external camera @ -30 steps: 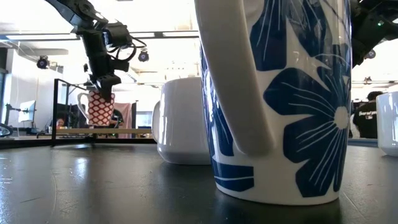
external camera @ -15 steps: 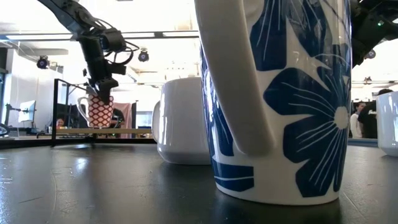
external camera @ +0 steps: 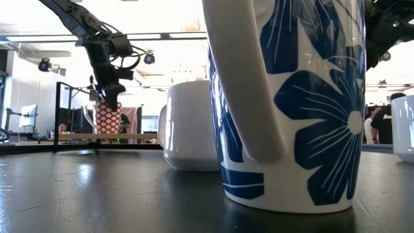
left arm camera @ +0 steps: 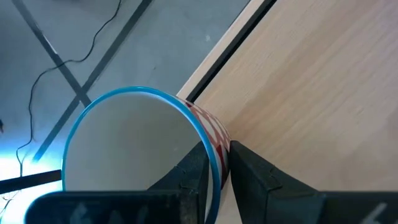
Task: Place coffee mugs
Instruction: Put the red patterned mug on the shelf
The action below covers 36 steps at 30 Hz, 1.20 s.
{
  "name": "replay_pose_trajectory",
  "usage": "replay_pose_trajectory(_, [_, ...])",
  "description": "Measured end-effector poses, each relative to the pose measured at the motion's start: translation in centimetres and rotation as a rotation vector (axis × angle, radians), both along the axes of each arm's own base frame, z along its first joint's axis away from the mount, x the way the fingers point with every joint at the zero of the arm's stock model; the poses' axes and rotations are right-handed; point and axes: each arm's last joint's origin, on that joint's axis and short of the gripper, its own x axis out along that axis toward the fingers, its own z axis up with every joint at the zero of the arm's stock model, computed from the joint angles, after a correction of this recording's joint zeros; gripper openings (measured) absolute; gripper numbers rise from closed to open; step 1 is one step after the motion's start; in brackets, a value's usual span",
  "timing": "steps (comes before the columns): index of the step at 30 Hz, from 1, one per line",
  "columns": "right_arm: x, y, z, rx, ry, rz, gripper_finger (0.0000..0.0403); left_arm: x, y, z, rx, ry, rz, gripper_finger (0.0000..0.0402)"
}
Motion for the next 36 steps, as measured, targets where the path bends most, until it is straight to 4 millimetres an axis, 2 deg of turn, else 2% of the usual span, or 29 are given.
replay_pose_trajectory(22, [0.01, 0.0, 0.0, 0.0, 0.0, 0.0, 0.0068, -0.41, 0.13, 0.19, -0.004, 0.019, 0.032, 0.0044])
replay_pose_trajectory(36, [0.03, 0.0, 0.02, 0.0, -0.003, 0.0, 0.0068, -0.47, -0.16, 0.8, -0.01, -0.014, 0.028, 0.0105])
